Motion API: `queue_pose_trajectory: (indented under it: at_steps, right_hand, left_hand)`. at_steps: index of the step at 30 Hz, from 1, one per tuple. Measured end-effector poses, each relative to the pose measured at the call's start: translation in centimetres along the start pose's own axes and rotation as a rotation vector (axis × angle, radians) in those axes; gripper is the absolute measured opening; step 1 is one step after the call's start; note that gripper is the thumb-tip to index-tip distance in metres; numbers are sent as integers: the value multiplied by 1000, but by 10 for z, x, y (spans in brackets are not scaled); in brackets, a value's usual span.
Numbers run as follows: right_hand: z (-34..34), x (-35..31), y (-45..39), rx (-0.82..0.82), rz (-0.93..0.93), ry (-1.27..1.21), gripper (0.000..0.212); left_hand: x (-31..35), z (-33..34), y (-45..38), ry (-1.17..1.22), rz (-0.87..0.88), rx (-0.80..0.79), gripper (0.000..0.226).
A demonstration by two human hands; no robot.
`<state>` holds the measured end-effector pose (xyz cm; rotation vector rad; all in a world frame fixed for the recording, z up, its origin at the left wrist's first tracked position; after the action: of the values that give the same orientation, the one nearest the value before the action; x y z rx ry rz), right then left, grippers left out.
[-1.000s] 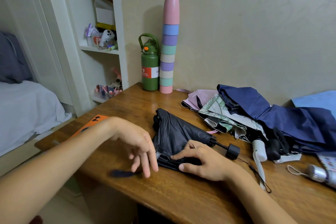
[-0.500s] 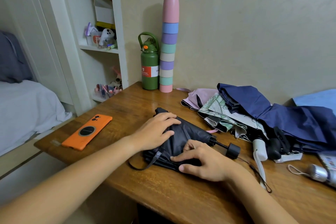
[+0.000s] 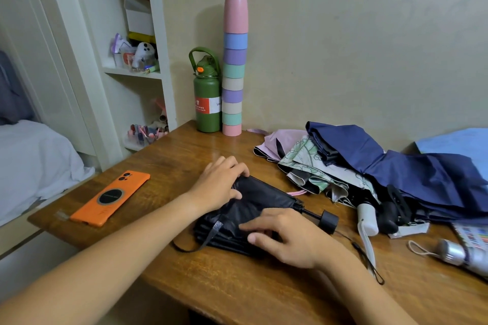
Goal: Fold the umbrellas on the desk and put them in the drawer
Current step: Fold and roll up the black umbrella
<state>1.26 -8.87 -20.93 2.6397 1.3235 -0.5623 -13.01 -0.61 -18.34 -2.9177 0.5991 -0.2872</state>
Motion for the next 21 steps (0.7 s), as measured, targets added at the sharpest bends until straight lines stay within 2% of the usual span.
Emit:
queue_pose_trajectory:
  at_steps: [4,6,8,9,12,15,21]
  right_hand:
    - [-28,4,4,335,26,-5,29]
    - [-42,18,8,524,132,24,25]
    - [-47,34,10,611,296,91,29]
    - [-46,41,7,585,382,166,34]
    - [-30,56,-5,369,578,287,45]
    - [-23,61,-9,274,593,208,46]
    - [-18,63,-11,193,580,209,55]
  left_hand:
    - [3,7,-1,-100,12,-7,55]
    - [2,8,-1,-111,15,-12,56]
    - [2,8,-1,-121,23,-27,56]
    - [3,8,-2,-136,29,-37,57]
    - [7,9,-6,-231,45,-56,68]
    - [6,12,-13,-323,55,-102,84]
    - [10,18,-31,-408,99,-376,70]
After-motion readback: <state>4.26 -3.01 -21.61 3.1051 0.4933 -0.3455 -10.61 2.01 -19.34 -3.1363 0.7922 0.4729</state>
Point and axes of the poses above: each hand's wrist, its own y-axis away from the middle knuckle, its own z-axis out of the palm, x = y × z, the point moved 8 cm from there along -y, towards the middle knuckle, and after that the axes turned 9 degrees about -x, right-handed, at the moved point
